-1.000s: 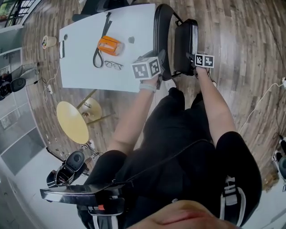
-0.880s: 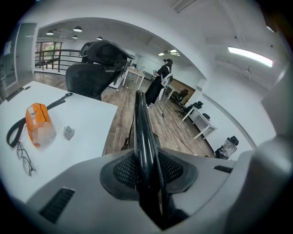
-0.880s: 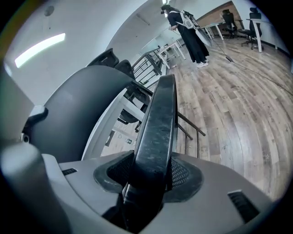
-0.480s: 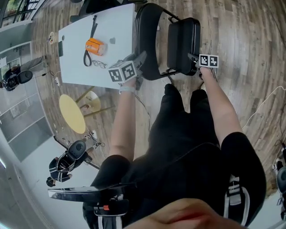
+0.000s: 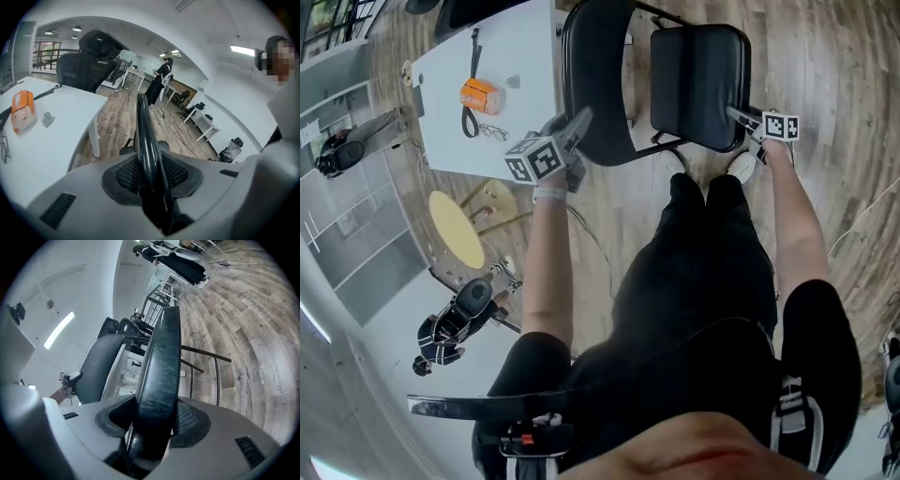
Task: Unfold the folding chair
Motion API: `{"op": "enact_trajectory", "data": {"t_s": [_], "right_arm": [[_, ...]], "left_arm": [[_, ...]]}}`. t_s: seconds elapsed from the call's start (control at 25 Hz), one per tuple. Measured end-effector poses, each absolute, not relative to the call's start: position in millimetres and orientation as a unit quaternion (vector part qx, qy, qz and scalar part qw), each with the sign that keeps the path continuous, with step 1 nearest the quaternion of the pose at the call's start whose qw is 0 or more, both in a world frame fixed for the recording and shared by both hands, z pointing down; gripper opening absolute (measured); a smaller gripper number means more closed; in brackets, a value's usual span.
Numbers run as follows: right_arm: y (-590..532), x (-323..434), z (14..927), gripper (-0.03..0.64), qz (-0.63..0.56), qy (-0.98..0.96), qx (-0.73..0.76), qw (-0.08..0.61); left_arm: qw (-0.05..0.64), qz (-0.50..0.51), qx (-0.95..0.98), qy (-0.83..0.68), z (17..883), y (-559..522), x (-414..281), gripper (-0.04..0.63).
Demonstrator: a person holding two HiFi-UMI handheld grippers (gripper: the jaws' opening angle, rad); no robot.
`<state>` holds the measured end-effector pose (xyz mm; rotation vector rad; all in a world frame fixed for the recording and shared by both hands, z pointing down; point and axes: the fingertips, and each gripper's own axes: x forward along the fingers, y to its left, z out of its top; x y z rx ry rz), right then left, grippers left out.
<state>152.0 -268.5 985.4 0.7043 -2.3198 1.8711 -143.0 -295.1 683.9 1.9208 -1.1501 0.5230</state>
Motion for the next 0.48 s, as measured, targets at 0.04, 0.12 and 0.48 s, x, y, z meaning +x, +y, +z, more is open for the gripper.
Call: {"op": "enact_trajectory", "data": {"t_s": [0.04, 0.12, 0.48], "right_arm": [[-267.8, 157.1, 990.9, 0.201, 0.612, -0.758, 0.224, 0.033], [-265.6, 166.0, 1003.1, 0.201, 0.615, -0.758, 0.217, 0.022], [-253.5, 210.1, 1068.3, 0.202, 0.647, -0.738, 0.19, 0.018]], "left_arm": [[0.411, 0.206, 0.764, -0.453, 688.1, -295.2, -145.3, 0.105], [0.414, 0.207, 0.766, -0.447, 695.2, -294.2, -149.8, 0.106], [0.428, 0.236, 0.762, -0.425, 732.9, -294.1, -166.8, 0.115]]}}
